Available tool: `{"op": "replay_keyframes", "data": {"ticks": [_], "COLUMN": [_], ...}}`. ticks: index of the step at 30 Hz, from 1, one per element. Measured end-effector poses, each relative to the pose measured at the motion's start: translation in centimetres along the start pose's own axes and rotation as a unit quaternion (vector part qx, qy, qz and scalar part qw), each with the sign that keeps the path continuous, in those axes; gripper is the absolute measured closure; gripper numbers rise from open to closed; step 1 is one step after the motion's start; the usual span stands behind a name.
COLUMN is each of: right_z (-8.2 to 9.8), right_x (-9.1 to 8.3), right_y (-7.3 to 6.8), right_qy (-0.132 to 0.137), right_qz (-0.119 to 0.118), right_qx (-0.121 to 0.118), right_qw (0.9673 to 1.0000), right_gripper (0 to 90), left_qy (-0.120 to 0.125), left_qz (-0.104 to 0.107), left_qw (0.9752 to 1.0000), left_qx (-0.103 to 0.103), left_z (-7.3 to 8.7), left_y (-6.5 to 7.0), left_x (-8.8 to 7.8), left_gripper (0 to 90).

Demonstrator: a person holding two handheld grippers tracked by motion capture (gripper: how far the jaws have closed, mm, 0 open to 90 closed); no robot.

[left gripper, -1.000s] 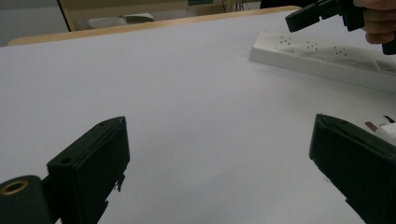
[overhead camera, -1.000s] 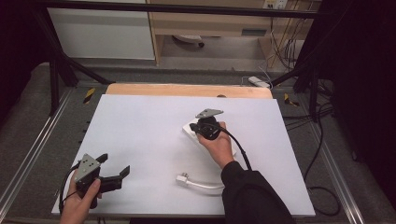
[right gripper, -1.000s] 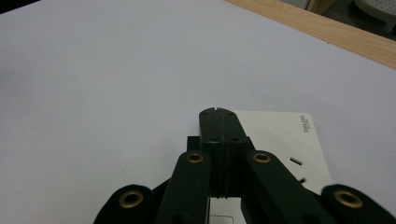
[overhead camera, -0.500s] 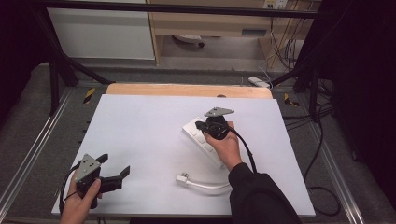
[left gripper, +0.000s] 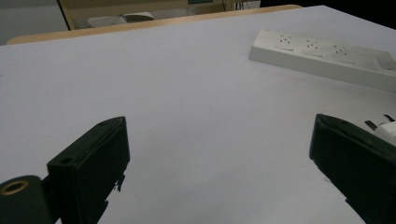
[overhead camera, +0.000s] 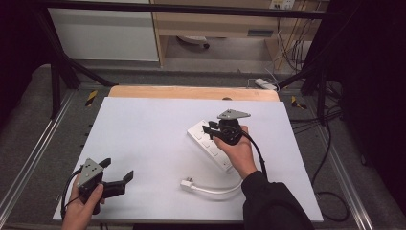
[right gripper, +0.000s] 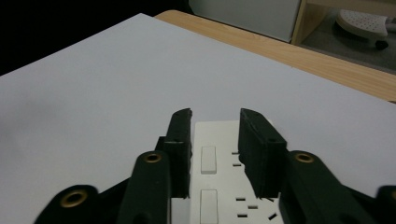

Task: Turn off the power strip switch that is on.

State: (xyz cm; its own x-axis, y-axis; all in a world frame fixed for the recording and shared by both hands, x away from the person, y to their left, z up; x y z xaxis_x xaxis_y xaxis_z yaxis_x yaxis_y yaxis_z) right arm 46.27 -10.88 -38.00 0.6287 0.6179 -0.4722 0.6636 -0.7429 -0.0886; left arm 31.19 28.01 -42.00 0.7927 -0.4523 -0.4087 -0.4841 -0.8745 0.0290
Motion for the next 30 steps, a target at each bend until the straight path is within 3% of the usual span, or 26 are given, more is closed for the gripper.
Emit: {"op": "replay_keyframes", "data": {"ticks": [6,17,25,30], "right_z": [-0.1,0.3,0.8,1.5], "right_x": [-1.1,-3.2,-5.1,-6.5], "right_y": [0.2,0.6,1.5,2.1], "right_qy": [0.001,0.004,0.026,0.058], "right_qz": [0.007,0.022,0.033,0.038], "right_qx": [0.012,0.014,0.017,0.036], "right_qw": [0.9999,0.9997,0.9990,0.9969], "right_gripper": [38.9,17.5,8.4,6.6], "left_qy": [-0.001,-0.002,-0.002,0.003], "left_qz": [0.002,0.002,0.003,0.001], "left_qw": [1.0000,1.0000,1.0000,1.0000], "left_qx": [0.000,0.000,0.002,0.002], "left_z": [0.0,0.0,0.0,0.0], "left_y": [0.0,0.1,0.2,0.2], "left_x": [0.1,0.1,0.1,0.0], "left_gripper": [4.9,4.9,4.9,4.9]}}
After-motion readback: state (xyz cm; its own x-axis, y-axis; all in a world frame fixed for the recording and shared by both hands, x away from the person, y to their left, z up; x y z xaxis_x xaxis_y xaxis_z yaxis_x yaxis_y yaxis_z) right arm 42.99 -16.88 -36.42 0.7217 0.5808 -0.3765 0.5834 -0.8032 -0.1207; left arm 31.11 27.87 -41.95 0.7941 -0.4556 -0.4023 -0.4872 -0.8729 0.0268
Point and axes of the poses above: each handheld gripper's, and its own axes: x roughly forward along the jaws, z roughly out of its underside, y roughly to its right, the point moved 1 cm from there along x, roughly forward along the jaws
